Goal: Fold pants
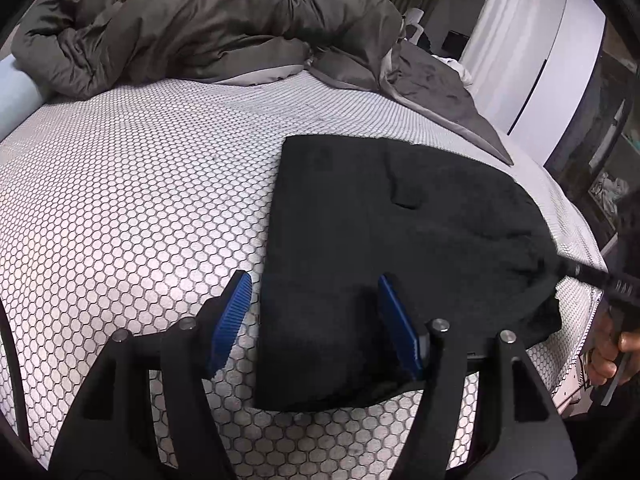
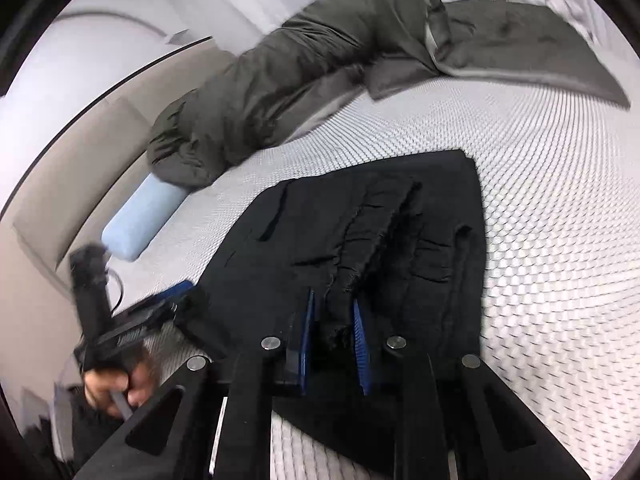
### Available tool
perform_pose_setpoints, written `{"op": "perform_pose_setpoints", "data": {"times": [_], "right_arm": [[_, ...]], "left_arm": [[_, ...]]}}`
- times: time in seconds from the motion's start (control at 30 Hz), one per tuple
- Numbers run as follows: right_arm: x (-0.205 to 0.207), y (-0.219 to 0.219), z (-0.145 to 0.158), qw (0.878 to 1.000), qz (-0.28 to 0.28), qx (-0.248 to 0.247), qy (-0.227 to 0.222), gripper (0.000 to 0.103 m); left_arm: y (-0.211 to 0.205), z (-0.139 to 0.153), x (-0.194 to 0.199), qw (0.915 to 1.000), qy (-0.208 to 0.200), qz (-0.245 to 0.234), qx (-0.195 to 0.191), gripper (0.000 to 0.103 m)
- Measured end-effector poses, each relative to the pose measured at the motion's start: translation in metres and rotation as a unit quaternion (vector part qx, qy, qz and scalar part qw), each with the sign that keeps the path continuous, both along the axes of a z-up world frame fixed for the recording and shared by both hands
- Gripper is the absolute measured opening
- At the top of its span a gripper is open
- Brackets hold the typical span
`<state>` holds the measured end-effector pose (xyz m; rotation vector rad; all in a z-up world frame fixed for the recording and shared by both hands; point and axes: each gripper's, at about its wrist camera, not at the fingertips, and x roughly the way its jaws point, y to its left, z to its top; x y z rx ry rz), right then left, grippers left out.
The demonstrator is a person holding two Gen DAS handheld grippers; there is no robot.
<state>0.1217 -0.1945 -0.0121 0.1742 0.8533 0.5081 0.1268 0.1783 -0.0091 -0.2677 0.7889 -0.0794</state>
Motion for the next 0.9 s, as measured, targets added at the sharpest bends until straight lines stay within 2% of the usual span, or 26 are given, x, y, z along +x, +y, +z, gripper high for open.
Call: {"op": "perform_pose_setpoints", "data": {"times": [0.07,0.1,0.17,0.23,0.27,0.3,0.37,0.4,0.47,0.5,0.53,0.57,0.6,0.63,0.67,0.7,0.73,0.77,0.87,0.9], "right_arm": [[-0.001,-0.004,-0.014,0.996,-0.01,-0.088,0.014,0.018],[0.0,-0.011,-0.021,0.995,-0.011,-0.092,0.024,0.018],[-0.001,-0.019,-0.016,0.998,-0.024,-0.058,0.024,0.024],[-0.007,-0.019,0.001,0.998,-0.033,-0.051,-0.016,0.03],[-0.012,-0.012,0.013,0.997,-0.032,-0.043,-0.054,0.03],[-0.016,-0.004,0.018,0.996,-0.027,-0.046,-0.072,0.03],[-0.017,0.02,0.019,0.994,-0.004,-0.053,-0.093,0.028],[-0.013,0.034,0.013,0.995,0.013,-0.051,-0.085,0.025],[-0.001,0.06,-0.005,0.996,0.039,-0.06,-0.058,0.023],[0.007,0.073,-0.016,0.995,0.047,-0.074,-0.044,0.023],[0.013,0.077,-0.027,0.995,0.045,-0.086,-0.029,0.022],[0.019,0.078,-0.039,0.995,0.035,-0.096,-0.007,0.02],[0.023,0.08,-0.044,0.994,0.032,-0.104,-0.003,0.013],[0.023,0.075,-0.044,0.994,0.027,-0.11,-0.007,0.012],[0.021,0.067,-0.041,0.992,0.014,-0.123,-0.013,0.012],[0.02,0.06,-0.038,0.992,0.01,-0.124,-0.017,0.012],[0.018,0.052,-0.034,0.993,0.01,-0.114,-0.017,0.011],[0.018,0.046,-0.034,0.994,0.014,-0.104,-0.015,0.011],[0.015,0.046,-0.029,0.993,0.021,-0.114,-0.022,0.012],[0.016,0.052,-0.025,0.993,0.021,-0.116,-0.03,0.017]], "left_arm": [[-0.002,0.001,-0.003,1.0,0.001,0.004,0.009,0.063],[-0.003,0.003,-0.003,0.9999,-0.002,0.005,0.014,0.063],[-0.01,0.014,-0.009,0.9994,-0.024,0.001,0.026,0.063],[-0.026,0.026,-0.016,0.9979,-0.051,-0.02,0.036,0.064],[-0.041,0.031,-0.017,0.9955,-0.068,-0.051,0.041,0.064],[-0.059,0.032,-0.016,0.9918,-0.078,-0.086,0.053,0.064],[-0.089,0.025,-0.008,0.9851,-0.074,-0.139,0.07,0.064],[-0.102,0.019,-0.002,0.9825,-0.06,-0.162,0.07,0.063],[-0.117,0.003,0.011,0.9804,-0.025,-0.189,0.052,0.044],[-0.122,-0.005,0.015,0.9783,-0.013,-0.193,0.074,0.041],[-0.122,-0.011,0.016,0.977,-0.009,-0.192,0.093,0.026],[-0.116,-0.013,0.017,0.9784,-0.004,-0.186,0.09,0.013],[-0.106,-0.014,0.017,0.9811,0.003,-0.179,0.074,0.01],[-0.086,-0.013,0.015,0.9847,0.007,-0.166,0.052,0.005],[-0.073,-0.011,0.01,0.9869,0.006,-0.154,0.049,0.001],[-0.057,-0.011,0.004,0.9894,0.005,-0.137,0.048,0.001],[-0.042,-0.012,0.003,0.9897,0.006,-0.138,0.036,0.001],[-0.035,-0.012,-0.001,0.9909,0.004,-0.128,0.042,0.001],[-0.026,-0.004,-0.009,0.9931,-0.001,-0.106,0.051,0.001],[-0.028,0.003,-0.011,0.9933,-0.008,-0.103,0.052,0.002]]}}
